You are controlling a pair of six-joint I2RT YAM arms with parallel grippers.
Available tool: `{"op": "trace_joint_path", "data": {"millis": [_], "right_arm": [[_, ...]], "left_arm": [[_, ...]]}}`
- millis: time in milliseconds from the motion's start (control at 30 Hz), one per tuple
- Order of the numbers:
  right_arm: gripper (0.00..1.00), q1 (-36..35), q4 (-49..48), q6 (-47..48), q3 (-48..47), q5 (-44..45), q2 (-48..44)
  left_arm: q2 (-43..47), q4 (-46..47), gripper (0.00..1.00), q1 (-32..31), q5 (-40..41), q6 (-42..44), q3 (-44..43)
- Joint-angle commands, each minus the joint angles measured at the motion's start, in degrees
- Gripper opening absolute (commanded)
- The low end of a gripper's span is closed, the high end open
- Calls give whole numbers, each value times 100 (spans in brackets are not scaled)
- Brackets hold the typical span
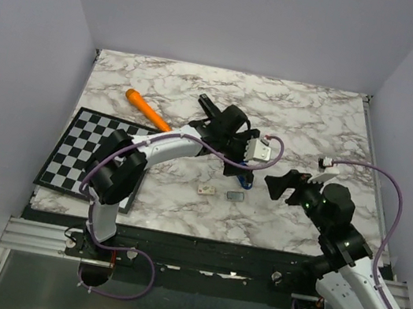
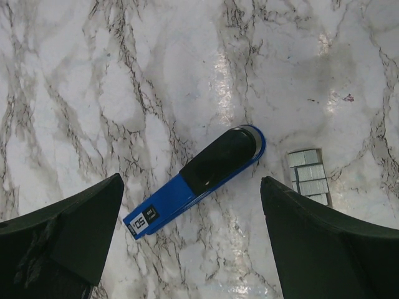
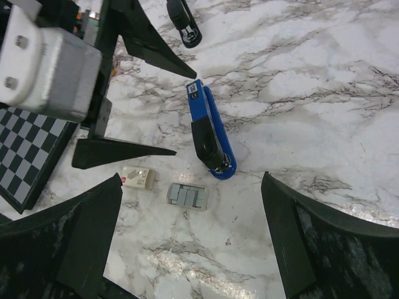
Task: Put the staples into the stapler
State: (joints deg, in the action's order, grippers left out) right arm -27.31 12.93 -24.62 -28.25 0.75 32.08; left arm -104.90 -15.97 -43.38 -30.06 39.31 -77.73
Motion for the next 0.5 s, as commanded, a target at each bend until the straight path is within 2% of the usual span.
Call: {"op": "trace_joint_path", "data": {"millis": [0,167,467], "right_arm": [[100,-11,-71,282,127,205,-280],[100,-11,-18,397,118,303,-272],[100,-11,52,423,127,346,-70]], "left_arm": [[-452,-539,99,-110,-360,534,-461],[-908,-925,99,-154,-334,648,-874],[-1453,-1031,88,-189,-281,640,-1340]]}}
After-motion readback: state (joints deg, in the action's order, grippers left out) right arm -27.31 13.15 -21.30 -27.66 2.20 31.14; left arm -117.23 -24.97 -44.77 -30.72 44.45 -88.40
